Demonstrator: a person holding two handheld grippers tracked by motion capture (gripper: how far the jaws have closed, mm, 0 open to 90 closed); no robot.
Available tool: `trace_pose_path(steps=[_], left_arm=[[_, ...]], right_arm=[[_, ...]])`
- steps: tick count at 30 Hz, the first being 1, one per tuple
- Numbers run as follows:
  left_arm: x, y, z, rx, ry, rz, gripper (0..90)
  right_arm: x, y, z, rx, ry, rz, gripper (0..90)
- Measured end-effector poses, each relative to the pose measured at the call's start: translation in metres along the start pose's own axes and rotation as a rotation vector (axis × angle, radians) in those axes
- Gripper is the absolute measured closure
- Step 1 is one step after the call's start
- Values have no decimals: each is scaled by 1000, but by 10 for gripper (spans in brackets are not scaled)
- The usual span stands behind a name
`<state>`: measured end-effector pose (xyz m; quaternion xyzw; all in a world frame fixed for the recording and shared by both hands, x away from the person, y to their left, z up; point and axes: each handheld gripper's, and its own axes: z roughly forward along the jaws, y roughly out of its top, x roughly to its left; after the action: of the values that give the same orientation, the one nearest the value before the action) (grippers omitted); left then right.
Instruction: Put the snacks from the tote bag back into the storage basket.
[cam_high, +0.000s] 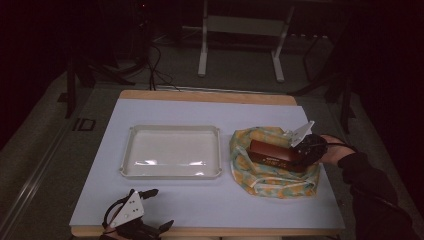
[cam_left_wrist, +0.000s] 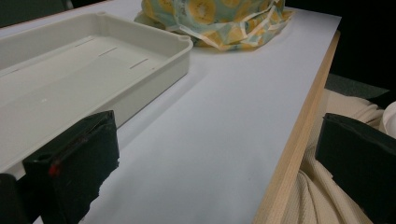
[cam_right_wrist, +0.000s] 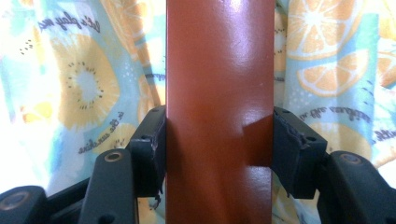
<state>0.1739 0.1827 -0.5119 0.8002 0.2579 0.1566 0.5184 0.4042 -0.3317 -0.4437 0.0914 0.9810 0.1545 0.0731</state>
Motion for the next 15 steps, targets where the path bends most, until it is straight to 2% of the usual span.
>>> trace_pose_path(steps=[2, 15], left_arm=[[0, 0, 0, 0, -1, 1, 0], [-1, 0, 1, 3, -5, 9, 0]], right_arm=[[0, 0, -4, -1, 0, 9, 432], [0, 7, -30, -22, -45, -6, 432]])
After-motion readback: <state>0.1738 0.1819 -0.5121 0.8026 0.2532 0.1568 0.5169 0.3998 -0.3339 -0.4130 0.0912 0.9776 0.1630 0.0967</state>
